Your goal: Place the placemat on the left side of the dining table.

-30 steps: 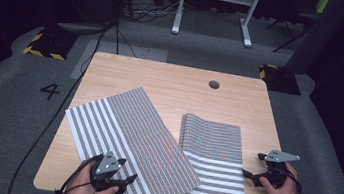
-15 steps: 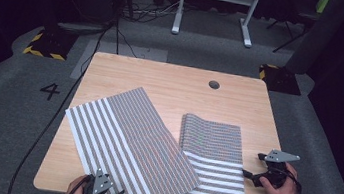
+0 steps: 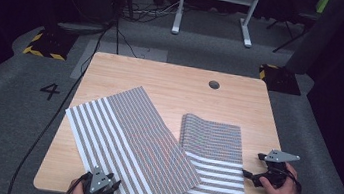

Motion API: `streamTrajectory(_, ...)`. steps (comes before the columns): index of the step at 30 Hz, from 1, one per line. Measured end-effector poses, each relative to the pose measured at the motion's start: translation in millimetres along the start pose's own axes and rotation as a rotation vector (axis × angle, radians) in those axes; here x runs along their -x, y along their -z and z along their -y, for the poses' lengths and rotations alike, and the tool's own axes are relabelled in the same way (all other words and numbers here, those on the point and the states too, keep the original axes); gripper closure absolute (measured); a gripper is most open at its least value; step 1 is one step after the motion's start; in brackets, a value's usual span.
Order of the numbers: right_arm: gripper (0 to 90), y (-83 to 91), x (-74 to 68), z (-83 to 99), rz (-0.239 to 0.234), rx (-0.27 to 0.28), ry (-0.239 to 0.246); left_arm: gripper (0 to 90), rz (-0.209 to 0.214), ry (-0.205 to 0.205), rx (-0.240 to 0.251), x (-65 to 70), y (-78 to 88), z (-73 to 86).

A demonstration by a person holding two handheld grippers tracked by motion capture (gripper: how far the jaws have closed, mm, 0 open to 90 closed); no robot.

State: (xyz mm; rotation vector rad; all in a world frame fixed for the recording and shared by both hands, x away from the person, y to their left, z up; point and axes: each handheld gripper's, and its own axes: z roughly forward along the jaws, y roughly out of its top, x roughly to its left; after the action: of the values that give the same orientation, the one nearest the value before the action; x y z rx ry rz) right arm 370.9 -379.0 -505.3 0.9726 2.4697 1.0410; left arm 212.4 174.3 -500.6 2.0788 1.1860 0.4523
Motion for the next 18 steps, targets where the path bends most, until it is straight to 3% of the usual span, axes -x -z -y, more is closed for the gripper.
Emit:
streamTrajectory(8, 0.5, -0.1, -0.1, 0.0, 0.000, 0.001, -0.002, 64.5, 0.006, -0.015, 0.001, -0.5, -0.8, -0.5)
streamTrajectory(9, 0.5, 0.0, 0.0, 0.0, 0.000, 0.001, -0.001, 59.7, -0.016, -0.007, 0.001, -0.6, -0.3, 0.2)
streamTrajectory(10, 0.5, -0.1, -0.2, 0.0, 0.001, 0.001, -0.002, 48.0, -0.031, 0.022, -0.012, 0.0, 0.4, 0.6)
streamTrajectory(11, 0.5, 0.0, -0.1, 0.0, -0.001, 0.001, -0.002, 34.9, -0.027, 0.048, -0.040, 0.9, 2.4, 0.2)
streamTrajectory(12, 0.5, 0.0, -0.1, 0.0, -0.001, 0.001, -0.002, 28.1, -0.027, 0.048, -0.040, 0.9, 2.4, 0.2)
streamTrajectory(13, 0.5, -0.2, -0.2, -0.1, 0.000, 0.001, -0.003, 26.7, -0.029, 0.083, -0.097, 5.4, 7.9, -1.5)
streamTrajectory(14, 0.5, 0.0, 0.0, -0.1, 0.000, 0.000, 0.000, 26.7, -0.034, 0.067, -0.117, 7.6, 9.4, -1.7)
streamTrajectory(16, 0.5, -0.1, -0.2, -0.1, 0.001, 0.001, -0.003, 23.6, -0.042, 0.042, -0.120, 12.1, 8.0, -1.0)
streamTrajectory(18, 0.5, 0.0, -0.1, 0.0, 0.000, 0.000, -0.001, 23.5, -0.047, 0.052, -0.114, 14.2, 6.7, -1.1)
